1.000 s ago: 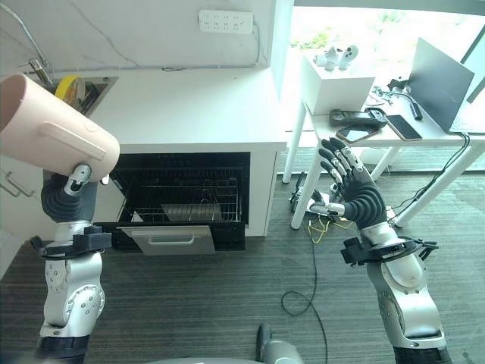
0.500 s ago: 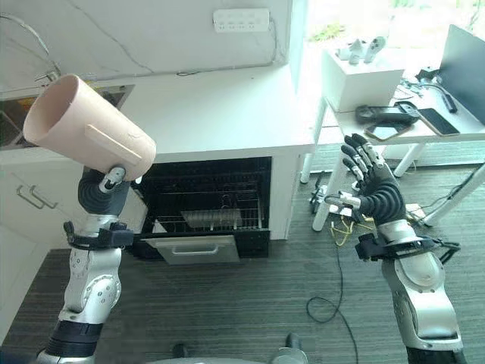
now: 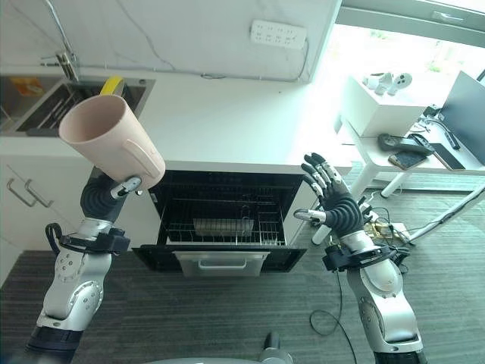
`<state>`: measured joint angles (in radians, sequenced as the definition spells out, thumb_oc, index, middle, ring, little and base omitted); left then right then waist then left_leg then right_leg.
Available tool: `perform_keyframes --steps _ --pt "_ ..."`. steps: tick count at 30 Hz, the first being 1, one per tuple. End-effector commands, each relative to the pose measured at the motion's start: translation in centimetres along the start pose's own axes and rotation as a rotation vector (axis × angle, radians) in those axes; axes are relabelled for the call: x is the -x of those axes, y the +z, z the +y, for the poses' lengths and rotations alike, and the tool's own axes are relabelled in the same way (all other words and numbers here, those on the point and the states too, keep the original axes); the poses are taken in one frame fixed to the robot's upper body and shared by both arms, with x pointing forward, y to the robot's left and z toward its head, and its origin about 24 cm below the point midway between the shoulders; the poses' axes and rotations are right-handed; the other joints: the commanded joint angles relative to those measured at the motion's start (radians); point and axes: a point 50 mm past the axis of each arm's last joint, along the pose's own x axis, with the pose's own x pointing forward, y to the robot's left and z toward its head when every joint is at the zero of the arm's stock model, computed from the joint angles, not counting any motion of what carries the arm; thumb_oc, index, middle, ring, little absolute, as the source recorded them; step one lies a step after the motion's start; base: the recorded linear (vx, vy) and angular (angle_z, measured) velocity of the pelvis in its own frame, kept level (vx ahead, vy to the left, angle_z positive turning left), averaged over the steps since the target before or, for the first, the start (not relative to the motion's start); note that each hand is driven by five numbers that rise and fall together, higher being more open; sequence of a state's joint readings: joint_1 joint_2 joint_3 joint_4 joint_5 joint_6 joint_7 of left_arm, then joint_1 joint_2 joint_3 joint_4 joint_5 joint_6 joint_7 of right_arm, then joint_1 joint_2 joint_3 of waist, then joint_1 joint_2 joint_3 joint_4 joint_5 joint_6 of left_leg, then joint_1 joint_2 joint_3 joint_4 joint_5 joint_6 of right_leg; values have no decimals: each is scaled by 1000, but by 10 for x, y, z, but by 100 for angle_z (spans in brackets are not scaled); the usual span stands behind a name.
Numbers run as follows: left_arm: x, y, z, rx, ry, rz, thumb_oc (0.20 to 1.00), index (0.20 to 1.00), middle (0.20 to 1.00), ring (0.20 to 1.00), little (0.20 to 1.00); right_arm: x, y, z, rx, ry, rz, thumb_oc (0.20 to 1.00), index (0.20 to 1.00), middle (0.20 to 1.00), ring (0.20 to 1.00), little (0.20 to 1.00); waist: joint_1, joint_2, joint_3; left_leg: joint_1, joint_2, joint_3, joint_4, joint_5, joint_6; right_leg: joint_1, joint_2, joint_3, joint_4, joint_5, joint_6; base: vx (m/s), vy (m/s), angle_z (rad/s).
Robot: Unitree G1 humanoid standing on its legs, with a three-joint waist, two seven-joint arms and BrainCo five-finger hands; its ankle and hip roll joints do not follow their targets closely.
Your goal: Place the dishes in the dishwasher.
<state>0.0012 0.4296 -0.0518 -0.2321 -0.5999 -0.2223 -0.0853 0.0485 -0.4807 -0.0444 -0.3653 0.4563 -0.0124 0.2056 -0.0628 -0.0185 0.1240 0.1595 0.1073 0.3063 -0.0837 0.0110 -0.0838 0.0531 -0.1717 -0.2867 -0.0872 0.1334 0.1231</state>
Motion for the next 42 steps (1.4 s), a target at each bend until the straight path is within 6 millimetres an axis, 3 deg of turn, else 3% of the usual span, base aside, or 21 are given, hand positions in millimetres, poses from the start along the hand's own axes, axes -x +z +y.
perform_keyframes --steps 1,3,4,5,8,14,18,21,27,34,42 --pt "-13 19 -11 -87 -77 -98 200 200 200 200 200 -10 30 -10 48 46 -105 1000 1000 1000 1000 1000 20 -17 15 -82 98 -39 160 50 -34 23 18 47 0 -54 -12 94 -50 -3" --pt "-15 7 -11 -111 -83 -59 200 200 200 200 200 -16 33 -9 56 52 -125 1000 1000 1000 1000 1000 13 -12 28 -99 157 13 71 90 -53 32 2 32 0 -65 -4 73 81 -11" --pt "-16 3 -12 -127 -84 -47 200 200 200 200 200 -17 33 -9 56 57 -129 1000 1000 1000 1000 1000 11 -8 26 -92 155 10 33 94 -55 36 -4 24 0 -68 4 97 191 -14" --pt "-17 -3 -11 -152 -80 -17 200 200 200 200 200 -18 33 -6 51 86 -132 1000 1000 1000 1000 1000 9 2 17 -85 139 -47 -4 75 -53 39 -10 32 0 -72 16 104 209 -14" --pt "-20 -13 -9 -209 -93 47 200 200 200 200 200 -19 31 -1 39 129 -123 1000 1000 1000 1000 1000 1 12 -15 -79 138 -51 -4 65 -58 35 -29 17 0 -66 30 114 141 -24" --pt "-21 -37 -25 -159 -409 238 200 200 200 200 200 -30 27 14 26 286 -109 1000 1000 1000 1000 1000 7 19 -32 -30 128 -24 -4 29 -48 56 -66 -17 0 -58 54 83 59 14" --pt "-17 -49 -35 -92 -641 365 200 200 200 200 200 -42 31 11 19 372 -103 1000 1000 1000 1000 1000 15 18 -41 -15 124 -30 -4 14 -47 61 -69 -19 0 -57 60 40 -3 9" --pt "-13 -52 -41 -56 -792 429 200 200 200 200 200 -50 30 10 -6 433 -80 1000 1000 1000 1000 1000 16 20 -49 -7 126 -28 -4 10 -48 64 -66 -16 0 -59 59 23 -7 -1" --pt "-12 -51 -43 -45 -903 478 200 200 200 200 200 -64 32 7 50 440 -63 1000 1000 1000 1000 1000 20 22 -61 5 127 -28 -4 7 -49 74 -61 -11 0 -65 55 18 -6 -2" --pt "-2 -51 -73 307 -1162 522 200 200 200 200 200 -77 30 21 20 545 -66 1000 1000 1000 1000 1000 19 23 -69 7 127 -26 -4 5 -53 77 -58 -4 0 -69 51 0 0 0" --pt "2 -52 -86 505 -1208 485 200 200 200 200 200 -74 32 40 -111 675 -127 1000 1000 1000 1000 1000 13 22 -81 12 127 -16 -4 0 -54 79 -56 8 0 -75 47 -6 1 -2"
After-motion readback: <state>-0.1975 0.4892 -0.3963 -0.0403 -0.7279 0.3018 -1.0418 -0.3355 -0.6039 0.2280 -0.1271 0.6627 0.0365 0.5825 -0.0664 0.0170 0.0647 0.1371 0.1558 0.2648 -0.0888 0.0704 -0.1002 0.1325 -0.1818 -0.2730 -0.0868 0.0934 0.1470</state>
